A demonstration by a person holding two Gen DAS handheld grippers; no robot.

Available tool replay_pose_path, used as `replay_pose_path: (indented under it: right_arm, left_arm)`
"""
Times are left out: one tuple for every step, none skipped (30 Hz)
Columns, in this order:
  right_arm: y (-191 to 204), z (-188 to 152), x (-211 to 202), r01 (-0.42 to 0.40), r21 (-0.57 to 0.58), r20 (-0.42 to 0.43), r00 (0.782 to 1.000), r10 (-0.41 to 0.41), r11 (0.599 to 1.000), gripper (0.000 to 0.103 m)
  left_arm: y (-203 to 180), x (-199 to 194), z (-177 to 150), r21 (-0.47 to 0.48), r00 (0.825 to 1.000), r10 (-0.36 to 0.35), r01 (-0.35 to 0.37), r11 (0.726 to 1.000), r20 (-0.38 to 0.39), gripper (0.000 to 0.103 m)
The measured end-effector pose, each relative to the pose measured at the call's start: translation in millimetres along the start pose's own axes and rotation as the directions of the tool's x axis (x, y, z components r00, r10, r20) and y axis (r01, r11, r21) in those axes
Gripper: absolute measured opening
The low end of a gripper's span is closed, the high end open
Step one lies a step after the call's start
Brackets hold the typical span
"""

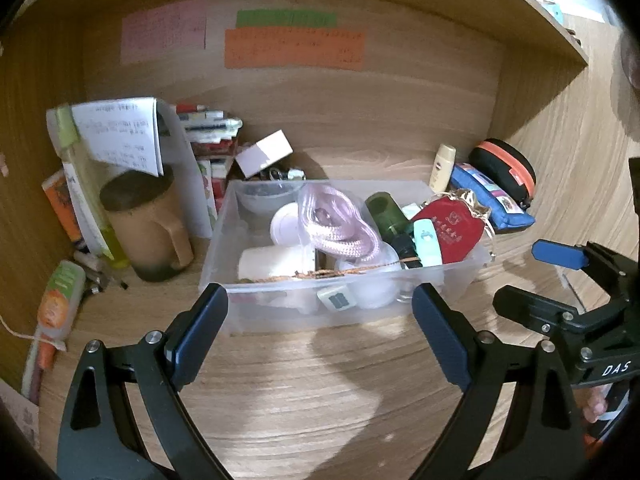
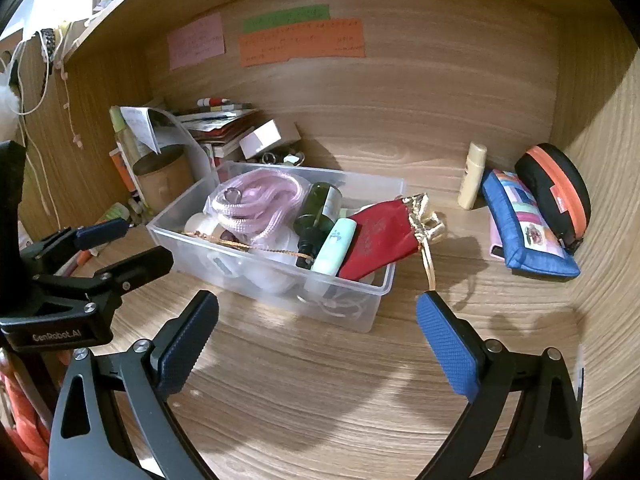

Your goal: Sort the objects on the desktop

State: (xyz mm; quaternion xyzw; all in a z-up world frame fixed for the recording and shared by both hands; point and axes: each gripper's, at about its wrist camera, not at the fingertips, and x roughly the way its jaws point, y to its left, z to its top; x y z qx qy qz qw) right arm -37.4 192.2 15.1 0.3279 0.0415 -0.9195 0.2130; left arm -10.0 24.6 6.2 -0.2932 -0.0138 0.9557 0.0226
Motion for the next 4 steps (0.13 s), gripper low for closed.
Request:
replay_pose_path:
  right_arm:
    - [0.2, 0.0, 0.2, -0.003, 0.001, -0.001, 1.0, 0.003, 1.0, 0.099]
    - [0.1, 0.0, 0.7, -0.005, 0.001, -0.001, 1.0, 0.005, 1.0, 0.099]
    - [0.9, 0.0, 1.2, -0.006, 0.0, -0.002, 1.0, 0.006, 1.0, 0.099]
    - [1.3, -0.1, 1.7, -0.006, -0.003, -0.003, 1.0, 0.006, 1.0, 0.099]
  left_arm:
    - [-0.8, -0.8, 0.2, 0.007, 1.0, 0.005, -0.005, 1.0, 0.005, 0.094]
    - [-1.3, -1.0, 0.3, 0.01, 1.0, 0.006, -0.006, 1.0, 0.003, 0.094]
    - [-1.4, -0.7, 0.5, 0.009, 1.0, 0.005, -0.005, 1.0, -0.002, 0.094]
    - [-1.4, 0.2, 0.6, 0.008, 1.0, 0.001, 0.0, 1.0, -0.009, 0.094]
